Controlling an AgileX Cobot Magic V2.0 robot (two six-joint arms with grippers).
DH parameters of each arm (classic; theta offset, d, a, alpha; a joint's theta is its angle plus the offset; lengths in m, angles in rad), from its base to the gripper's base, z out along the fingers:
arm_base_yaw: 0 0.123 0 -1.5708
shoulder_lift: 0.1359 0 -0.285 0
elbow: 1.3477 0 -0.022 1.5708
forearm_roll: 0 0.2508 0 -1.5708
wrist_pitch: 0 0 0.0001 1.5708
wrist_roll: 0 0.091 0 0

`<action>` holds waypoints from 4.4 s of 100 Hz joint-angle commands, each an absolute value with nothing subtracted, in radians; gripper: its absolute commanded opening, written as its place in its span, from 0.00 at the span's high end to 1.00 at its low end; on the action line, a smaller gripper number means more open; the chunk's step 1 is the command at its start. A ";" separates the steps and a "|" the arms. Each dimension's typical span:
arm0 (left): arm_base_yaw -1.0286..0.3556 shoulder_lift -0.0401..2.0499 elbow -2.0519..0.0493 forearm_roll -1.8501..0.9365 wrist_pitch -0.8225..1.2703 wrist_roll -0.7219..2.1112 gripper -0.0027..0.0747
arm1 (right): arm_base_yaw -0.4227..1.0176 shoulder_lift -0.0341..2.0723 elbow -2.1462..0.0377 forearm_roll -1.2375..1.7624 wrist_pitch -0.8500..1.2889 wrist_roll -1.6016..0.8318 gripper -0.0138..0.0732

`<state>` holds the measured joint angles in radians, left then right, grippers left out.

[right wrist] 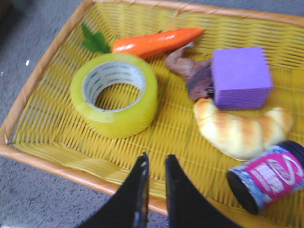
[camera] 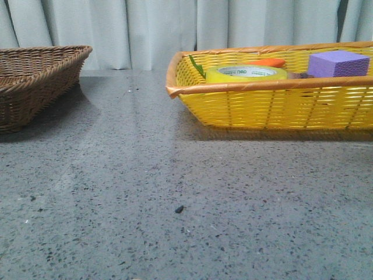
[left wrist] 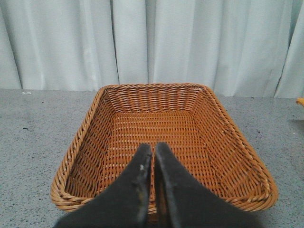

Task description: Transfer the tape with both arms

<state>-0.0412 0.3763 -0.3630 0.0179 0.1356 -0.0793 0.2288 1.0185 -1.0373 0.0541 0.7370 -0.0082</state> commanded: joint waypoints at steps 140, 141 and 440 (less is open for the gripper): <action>-0.037 0.391 -0.398 0.000 0.047 -0.083 0.99 | 0.429 1.817 -1.710 0.019 1.044 -0.089 0.77; -0.037 0.391 -0.398 0.000 0.047 -0.083 0.99 | 0.429 1.817 -1.710 0.019 1.044 -0.089 0.78; -0.037 0.391 -0.398 0.000 0.047 -0.083 0.99 | 0.857 1.950 -2.108 0.034 1.274 -0.125 0.65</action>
